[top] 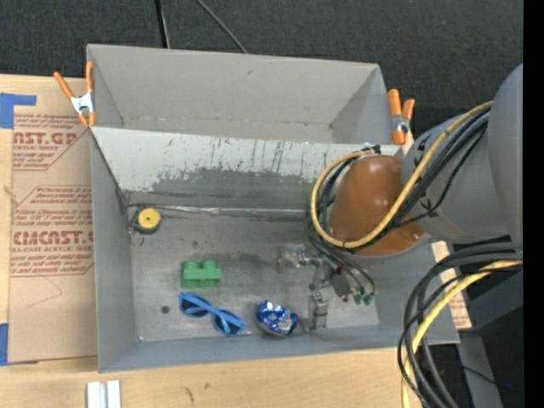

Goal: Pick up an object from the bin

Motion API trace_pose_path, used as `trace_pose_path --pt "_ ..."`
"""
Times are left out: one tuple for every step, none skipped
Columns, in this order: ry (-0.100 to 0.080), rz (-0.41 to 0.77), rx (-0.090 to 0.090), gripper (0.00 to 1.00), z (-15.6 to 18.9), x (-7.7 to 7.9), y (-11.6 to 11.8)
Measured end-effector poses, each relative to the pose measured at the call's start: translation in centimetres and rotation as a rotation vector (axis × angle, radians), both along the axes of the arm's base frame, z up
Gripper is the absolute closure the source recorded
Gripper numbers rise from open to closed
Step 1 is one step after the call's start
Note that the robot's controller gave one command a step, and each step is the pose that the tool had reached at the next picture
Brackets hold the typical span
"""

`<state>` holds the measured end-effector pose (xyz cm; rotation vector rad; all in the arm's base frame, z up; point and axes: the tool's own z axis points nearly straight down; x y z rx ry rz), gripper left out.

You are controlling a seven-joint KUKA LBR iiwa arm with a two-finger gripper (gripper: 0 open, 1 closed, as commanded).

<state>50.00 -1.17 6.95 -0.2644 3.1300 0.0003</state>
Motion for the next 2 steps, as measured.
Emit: trace_pose_path --pt "-0.004 0.217 0.002 0.0 7.4 -1.5 5.1" --pt "-0.008 0.373 0.0 0.0 0.2 -1.7 4.8"
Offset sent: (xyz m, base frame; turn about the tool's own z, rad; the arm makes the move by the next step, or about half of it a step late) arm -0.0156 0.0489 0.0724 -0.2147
